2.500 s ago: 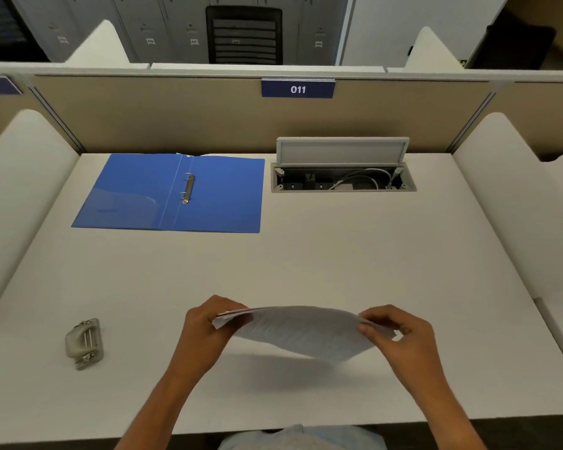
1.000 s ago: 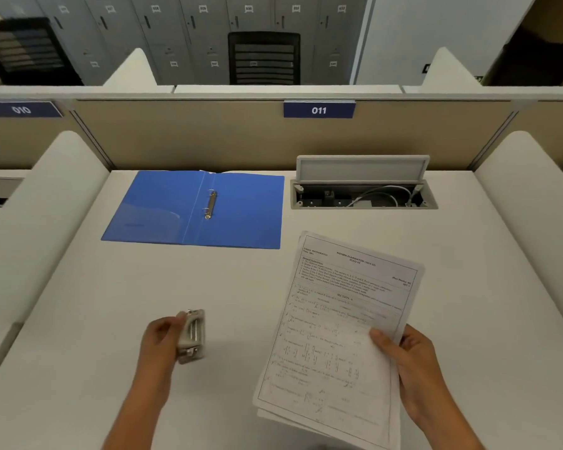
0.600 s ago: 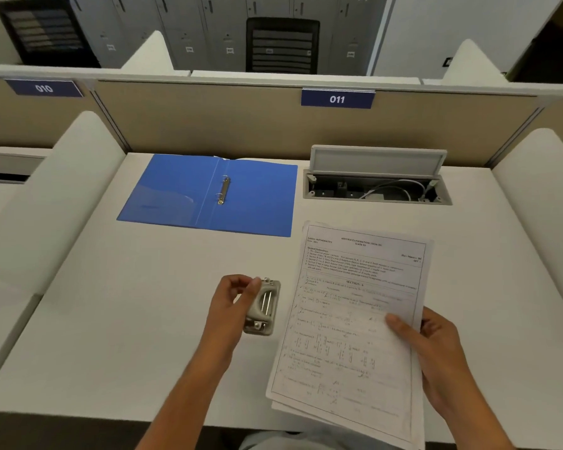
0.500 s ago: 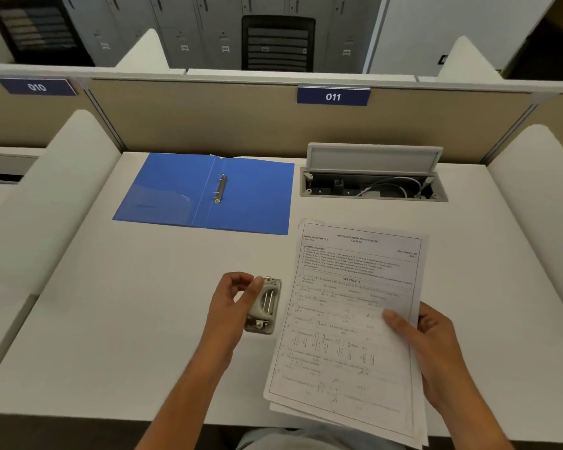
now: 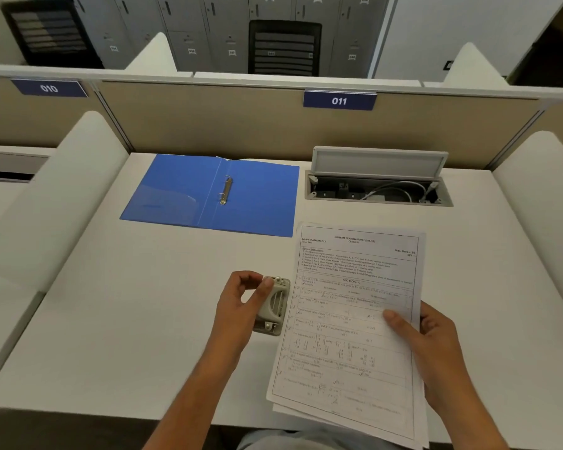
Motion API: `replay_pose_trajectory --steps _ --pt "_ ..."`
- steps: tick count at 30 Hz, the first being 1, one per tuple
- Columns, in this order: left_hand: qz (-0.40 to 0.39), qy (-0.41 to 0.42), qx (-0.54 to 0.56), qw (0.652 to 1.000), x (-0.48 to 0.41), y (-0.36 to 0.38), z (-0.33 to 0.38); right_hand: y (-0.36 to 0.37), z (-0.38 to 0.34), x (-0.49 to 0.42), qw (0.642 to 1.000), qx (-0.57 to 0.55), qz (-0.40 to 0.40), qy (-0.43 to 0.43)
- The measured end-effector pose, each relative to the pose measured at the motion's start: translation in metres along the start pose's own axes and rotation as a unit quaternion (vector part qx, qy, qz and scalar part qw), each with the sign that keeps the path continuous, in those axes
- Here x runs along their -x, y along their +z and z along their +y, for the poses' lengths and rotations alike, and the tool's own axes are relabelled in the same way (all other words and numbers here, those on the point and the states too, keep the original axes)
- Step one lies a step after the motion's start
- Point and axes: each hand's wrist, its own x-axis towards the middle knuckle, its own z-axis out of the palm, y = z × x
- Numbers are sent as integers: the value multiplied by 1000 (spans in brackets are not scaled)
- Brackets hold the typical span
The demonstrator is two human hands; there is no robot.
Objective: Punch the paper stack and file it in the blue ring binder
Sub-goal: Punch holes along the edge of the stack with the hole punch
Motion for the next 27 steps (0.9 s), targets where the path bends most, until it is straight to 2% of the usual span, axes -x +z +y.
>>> replay_pose_trajectory --steps 27 --pt "-21 -21 -20 999 -1 7 1 7 -9 6 999 28 -6 -32"
